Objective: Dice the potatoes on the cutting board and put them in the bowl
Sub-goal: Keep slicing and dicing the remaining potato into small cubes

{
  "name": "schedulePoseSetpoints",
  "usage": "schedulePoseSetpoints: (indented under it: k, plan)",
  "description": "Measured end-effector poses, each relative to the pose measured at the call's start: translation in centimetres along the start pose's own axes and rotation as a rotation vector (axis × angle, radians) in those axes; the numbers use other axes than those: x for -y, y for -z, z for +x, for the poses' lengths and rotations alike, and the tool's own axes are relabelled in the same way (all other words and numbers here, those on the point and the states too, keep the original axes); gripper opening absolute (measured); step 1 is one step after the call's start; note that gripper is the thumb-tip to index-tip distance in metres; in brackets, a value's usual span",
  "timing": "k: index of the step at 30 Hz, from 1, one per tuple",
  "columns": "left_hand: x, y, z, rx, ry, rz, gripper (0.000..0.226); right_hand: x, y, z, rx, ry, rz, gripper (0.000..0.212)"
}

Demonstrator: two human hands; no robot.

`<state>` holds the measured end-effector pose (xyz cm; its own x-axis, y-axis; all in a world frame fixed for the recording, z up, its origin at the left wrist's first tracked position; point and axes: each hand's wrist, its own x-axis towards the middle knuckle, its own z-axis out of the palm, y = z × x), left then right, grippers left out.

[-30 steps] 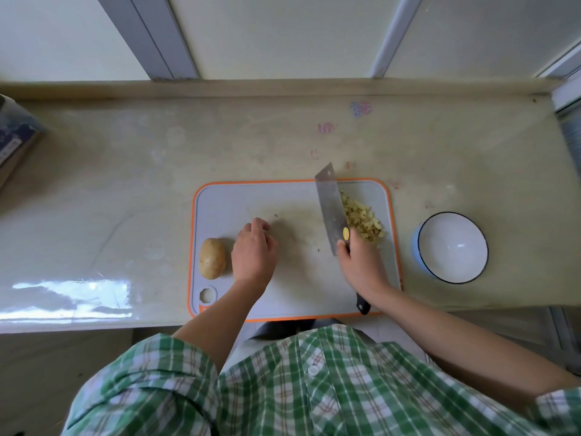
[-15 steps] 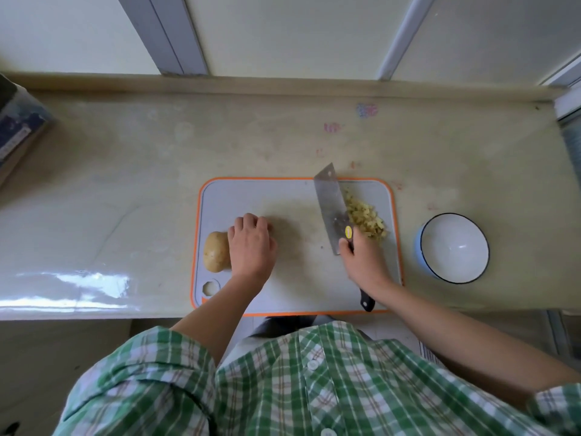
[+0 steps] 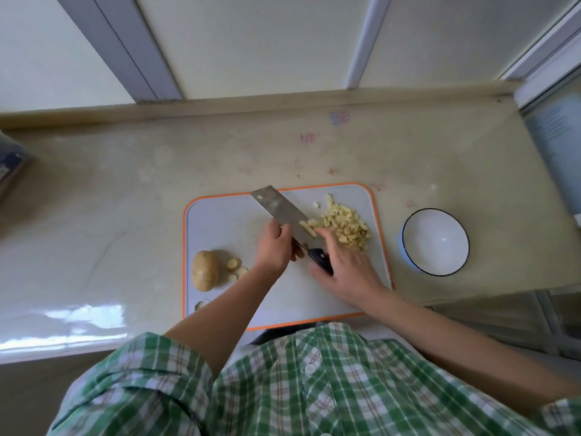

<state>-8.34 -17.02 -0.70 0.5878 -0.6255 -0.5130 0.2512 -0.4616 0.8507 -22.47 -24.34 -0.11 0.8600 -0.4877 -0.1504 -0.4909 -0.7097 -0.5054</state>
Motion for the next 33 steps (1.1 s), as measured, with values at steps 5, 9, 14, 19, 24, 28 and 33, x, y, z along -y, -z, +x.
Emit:
schedulePoseSetpoints:
  k: [5, 9, 14, 19, 24, 28, 33]
  plan:
    - [0.6, 1.1, 0.2, -0.085, 0.005, 0.088, 0.019, -0.2, -0.2, 1.5, -0.133, -0.103, 0.165, 0.031]
    - [0.5, 0.9, 0.0, -0.073, -0.02, 0.104, 0.019, -0.2, -1.6, 3.7, -0.118, -0.265, 0.273, 0.025]
    - [0.4, 1.0, -0.1, -0.098, -0.014, 0.116, 0.019, -1.0, -1.8, 5.4, -0.095, -0.346, 0.271, 0.024]
    - [0.6, 2.1, -0.4, -0.207, 0.005, 0.162, 0.024, -1.2, -1.6, 5.6, -0.044, -0.335, 0.296, 0.016]
    - [0.5, 4.4, -1.0, -0.527, 0.007, 0.256, 0.023, 0.1, -2.1, 6.2, -0.013, -0.265, 0.285, 0.014]
    - [0.6, 5.5, -1.0, -0.59, 0.037, 0.294, 0.027, 0.4, -3.4, 6.1, 0.083, -0.241, 0.282, 0.012]
    - [0.6, 4.2, -0.7, -0.517, 0.011, 0.282, 0.021, 1.1, -1.1, 5.2, -0.049, -0.141, 0.333, 0.025]
